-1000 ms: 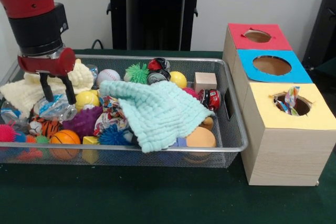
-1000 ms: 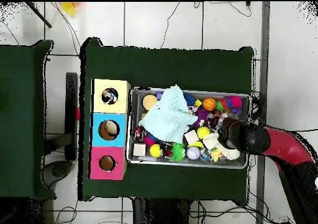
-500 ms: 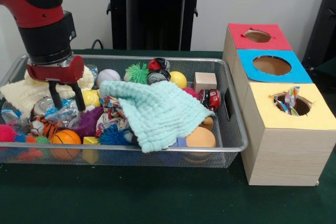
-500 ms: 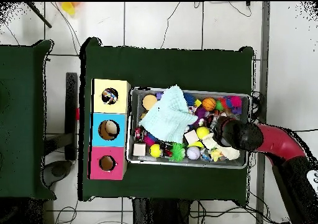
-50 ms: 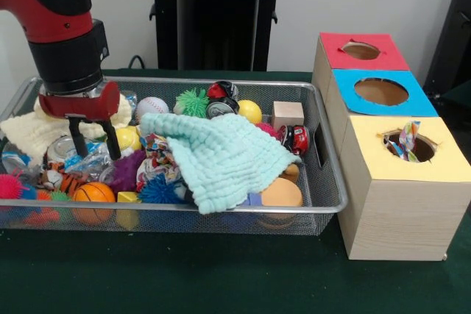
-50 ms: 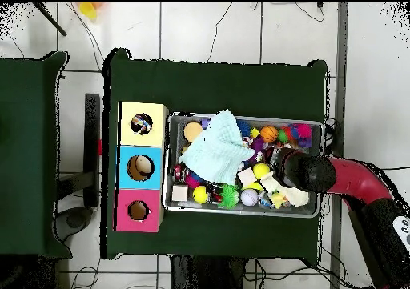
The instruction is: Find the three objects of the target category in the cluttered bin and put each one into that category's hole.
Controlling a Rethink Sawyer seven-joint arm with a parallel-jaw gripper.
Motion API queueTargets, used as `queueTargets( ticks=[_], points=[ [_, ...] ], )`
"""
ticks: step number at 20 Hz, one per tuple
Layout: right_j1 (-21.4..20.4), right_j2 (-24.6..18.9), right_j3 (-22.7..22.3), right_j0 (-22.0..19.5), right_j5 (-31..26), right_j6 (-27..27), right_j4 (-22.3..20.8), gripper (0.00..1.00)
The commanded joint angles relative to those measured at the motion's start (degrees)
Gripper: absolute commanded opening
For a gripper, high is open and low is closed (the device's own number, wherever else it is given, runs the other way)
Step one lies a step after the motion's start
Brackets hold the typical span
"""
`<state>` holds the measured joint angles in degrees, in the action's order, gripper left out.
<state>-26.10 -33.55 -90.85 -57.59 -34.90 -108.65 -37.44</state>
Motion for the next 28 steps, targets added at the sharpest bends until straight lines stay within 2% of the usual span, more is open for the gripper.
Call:
queueTargets(
  ticks=[1,5,10,22,23,28],
  points=[
    [4.6,-1.3,2.3,0.7,2.5,11.2,-5.2,1.00],
    [5.8,-1.1,3.3,1.2,3.1,11.3,-5.8,1.00],
    [10.6,-0.2,7.4,2.1,4.0,11.9,-7.3,1.00],
    [9.5,0.2,7.2,2.6,3.2,12.0,-8.0,1.00],
    [9.4,0.1,7.2,2.7,3.0,11.8,-8.5,0.00],
    [8.9,0.0,7.5,3.2,2.6,12.1,-9.3,0.00]
  ],
)
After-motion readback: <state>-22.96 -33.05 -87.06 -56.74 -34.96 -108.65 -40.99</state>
